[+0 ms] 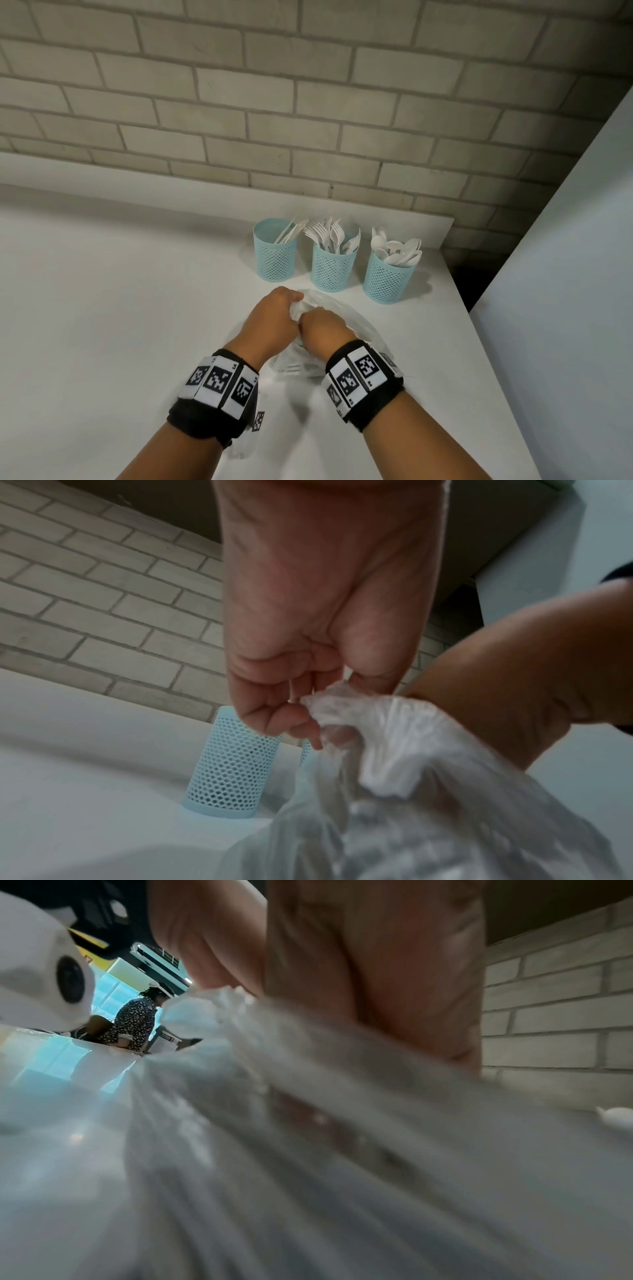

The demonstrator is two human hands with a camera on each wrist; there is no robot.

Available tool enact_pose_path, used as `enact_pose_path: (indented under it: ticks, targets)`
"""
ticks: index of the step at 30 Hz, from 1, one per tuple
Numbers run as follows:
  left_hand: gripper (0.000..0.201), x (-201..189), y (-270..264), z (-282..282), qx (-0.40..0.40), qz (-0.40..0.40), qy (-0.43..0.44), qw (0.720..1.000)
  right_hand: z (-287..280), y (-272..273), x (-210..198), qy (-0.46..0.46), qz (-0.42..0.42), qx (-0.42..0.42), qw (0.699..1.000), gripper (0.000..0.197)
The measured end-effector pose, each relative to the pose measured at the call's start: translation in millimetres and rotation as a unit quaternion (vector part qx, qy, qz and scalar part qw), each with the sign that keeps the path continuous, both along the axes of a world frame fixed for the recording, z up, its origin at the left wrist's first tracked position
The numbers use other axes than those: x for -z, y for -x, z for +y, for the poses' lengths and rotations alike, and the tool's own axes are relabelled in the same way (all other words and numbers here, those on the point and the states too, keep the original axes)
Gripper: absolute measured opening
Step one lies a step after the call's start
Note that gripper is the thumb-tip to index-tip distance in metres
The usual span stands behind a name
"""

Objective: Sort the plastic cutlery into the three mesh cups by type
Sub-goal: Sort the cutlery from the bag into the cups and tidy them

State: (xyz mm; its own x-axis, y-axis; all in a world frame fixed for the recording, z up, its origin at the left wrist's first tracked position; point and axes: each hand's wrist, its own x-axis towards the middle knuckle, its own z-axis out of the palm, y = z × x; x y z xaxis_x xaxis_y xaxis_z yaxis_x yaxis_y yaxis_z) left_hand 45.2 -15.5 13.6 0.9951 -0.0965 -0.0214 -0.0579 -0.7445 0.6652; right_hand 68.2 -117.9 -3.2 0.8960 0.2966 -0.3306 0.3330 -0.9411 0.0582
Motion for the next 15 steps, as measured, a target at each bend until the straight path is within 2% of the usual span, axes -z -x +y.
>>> enact_pose_path:
  ticks: [6,11,15]
  targets:
    - [0.055,2.0,4.2,1.6,-0.001,-0.002,0.013,1.0,-6.8,-5.8,6.6,-0.006,-0.023,-0.02,1.0,0.027]
    - [0.056,5.6,6.0,5.7,0.005,-0.001,0.017,1.0,-8.7,-4.3,18.9,0.007,0.018,0.023,1.0,0.032]
    - [0.056,6.8,7.7,7.4,0.004,-0.002,0.013,1.0,-13.2,-2.4,15.9,-0.025,-0.022,0.011,0.999,0.029]
